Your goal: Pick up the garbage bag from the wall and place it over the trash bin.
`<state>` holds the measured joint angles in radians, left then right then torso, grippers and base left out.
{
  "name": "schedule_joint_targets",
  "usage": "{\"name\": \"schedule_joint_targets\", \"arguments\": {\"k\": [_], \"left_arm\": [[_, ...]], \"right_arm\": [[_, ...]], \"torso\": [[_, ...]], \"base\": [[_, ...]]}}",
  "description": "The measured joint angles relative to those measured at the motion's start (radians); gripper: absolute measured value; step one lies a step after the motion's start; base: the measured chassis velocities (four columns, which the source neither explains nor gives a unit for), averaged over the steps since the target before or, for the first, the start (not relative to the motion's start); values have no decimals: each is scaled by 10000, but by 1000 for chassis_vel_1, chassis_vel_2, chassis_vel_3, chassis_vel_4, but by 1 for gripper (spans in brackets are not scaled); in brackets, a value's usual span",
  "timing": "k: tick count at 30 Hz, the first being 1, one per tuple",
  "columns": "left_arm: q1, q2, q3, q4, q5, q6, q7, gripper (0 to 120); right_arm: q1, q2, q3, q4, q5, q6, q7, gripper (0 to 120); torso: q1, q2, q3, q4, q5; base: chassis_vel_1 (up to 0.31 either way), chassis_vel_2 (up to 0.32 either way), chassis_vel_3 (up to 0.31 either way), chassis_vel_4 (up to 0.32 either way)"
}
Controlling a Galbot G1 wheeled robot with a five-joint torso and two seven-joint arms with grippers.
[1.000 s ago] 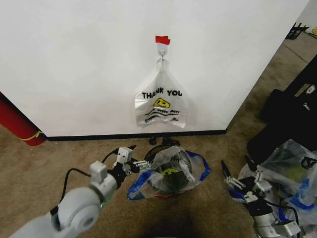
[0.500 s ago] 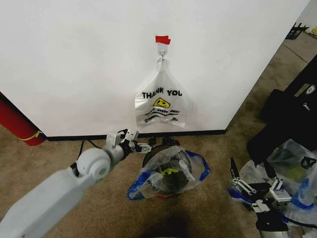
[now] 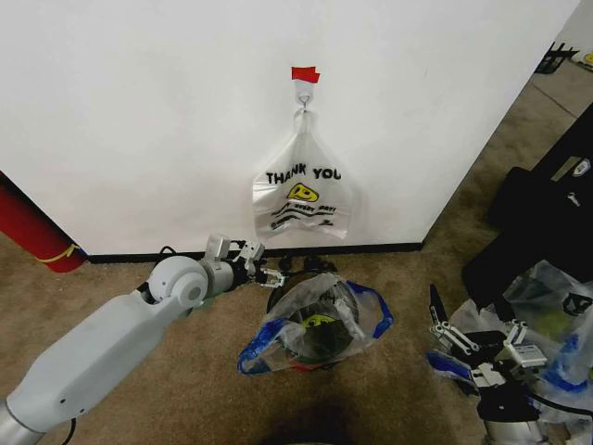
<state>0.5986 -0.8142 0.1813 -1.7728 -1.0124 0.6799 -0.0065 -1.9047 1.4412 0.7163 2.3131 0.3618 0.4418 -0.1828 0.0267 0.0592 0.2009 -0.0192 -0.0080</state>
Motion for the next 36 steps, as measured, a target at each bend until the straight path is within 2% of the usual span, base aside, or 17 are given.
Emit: {"name": "schedule_joint_targets", "arguments": {"k": [4,14,17,23,26,31,36], "left_arm": [[-83,-87,217,321,127,-41,-80,68],[11,-193,578,257,309,-40,2,54],[-77,-239,711,427,322,-43,-29,39],[-131,-193,742,375,214,-48,-41,20],[-138,-163,801,306,168,-46,-73,5],[-91,-171,770,213,-172,-45,-396,3],[384,-103,178,-517,-1546,-283,-2088,3]], "right_arm": [[-95,30,12,228,296,-155,44,100],[71,-32,48,190,376,-297,165,100],[53,-5,36,202,376,-298,164,100],[0,10,64,118,383,-206,147,100],[32,38,46,41,363,-169,121,100],[52,27,47,41,359,-180,91,100],[168,-85,56,-35,440,-280,137,100]], "torso": [[0,0,0,-2,0],[-1,0,0,-1,1],[-1,0,0,-1,0],[-1,0,0,-1,1],[-1,0,0,-1,1],[-1,0,0,-2,0],[-1,0,0,-3,0]], "base": [[0,0,0,0],[0,0,0,0],[0,0,0,0],[0,0,0,0],[0,0,0,0],[0,0,0,0],[0,0,0,0]]}}
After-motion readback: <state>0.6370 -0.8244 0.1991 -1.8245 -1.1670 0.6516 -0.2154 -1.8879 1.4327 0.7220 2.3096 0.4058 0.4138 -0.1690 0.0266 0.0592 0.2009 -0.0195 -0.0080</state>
